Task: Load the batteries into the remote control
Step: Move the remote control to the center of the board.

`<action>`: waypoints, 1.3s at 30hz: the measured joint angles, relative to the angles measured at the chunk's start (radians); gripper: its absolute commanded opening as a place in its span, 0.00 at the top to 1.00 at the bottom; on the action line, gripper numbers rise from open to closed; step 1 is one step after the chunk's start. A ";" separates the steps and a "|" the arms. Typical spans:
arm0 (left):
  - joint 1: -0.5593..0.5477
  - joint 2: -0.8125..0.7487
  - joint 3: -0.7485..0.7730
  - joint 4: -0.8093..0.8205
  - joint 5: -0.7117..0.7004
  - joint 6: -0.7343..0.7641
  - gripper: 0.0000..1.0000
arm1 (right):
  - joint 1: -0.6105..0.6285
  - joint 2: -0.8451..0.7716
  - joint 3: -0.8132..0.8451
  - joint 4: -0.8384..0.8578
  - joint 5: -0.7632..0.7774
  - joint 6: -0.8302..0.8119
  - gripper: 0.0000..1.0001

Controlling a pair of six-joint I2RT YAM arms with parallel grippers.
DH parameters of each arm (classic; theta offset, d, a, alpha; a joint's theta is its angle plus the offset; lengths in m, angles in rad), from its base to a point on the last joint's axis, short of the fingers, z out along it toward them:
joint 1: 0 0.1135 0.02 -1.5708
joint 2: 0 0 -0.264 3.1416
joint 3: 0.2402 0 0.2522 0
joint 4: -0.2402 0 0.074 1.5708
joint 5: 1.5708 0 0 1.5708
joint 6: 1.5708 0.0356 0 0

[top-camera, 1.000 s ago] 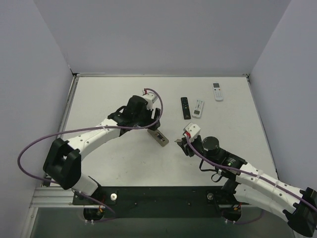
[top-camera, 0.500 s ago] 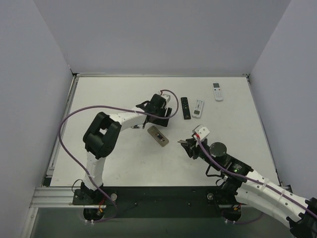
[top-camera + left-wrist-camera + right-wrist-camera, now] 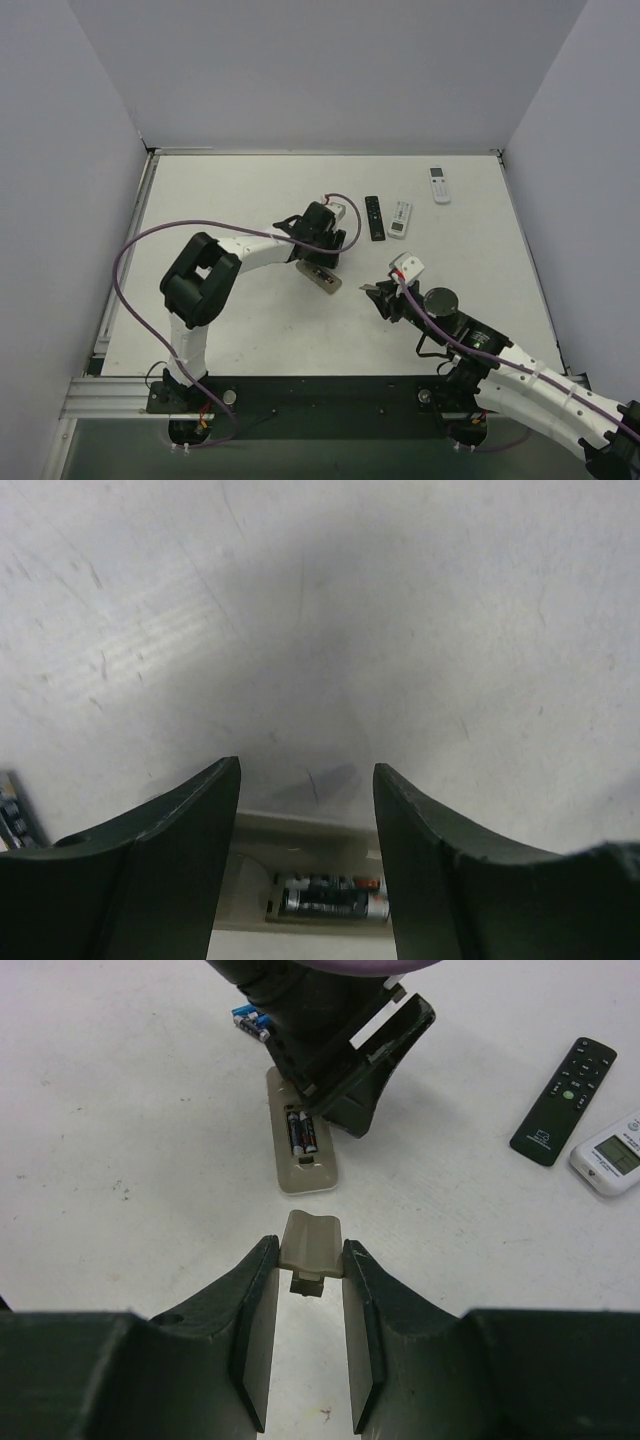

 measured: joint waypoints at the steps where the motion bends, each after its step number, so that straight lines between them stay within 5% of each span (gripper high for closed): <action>1: -0.006 -0.022 -0.030 0.001 0.003 -0.006 0.34 | 0.000 0.005 0.000 0.000 -0.002 0.000 1.00; 11: -0.033 -0.229 -0.304 0.048 0.031 -0.105 0.34 | 0.000 0.070 0.000 0.002 -0.060 -0.047 1.00; 28: -0.040 -0.452 -0.556 0.102 0.087 -0.228 0.30 | -0.027 0.319 0.031 0.129 -0.320 -0.183 1.00; 39: 0.080 -0.763 -0.790 0.227 0.063 -0.360 0.29 | -0.072 0.550 0.072 0.328 -0.547 -0.195 1.00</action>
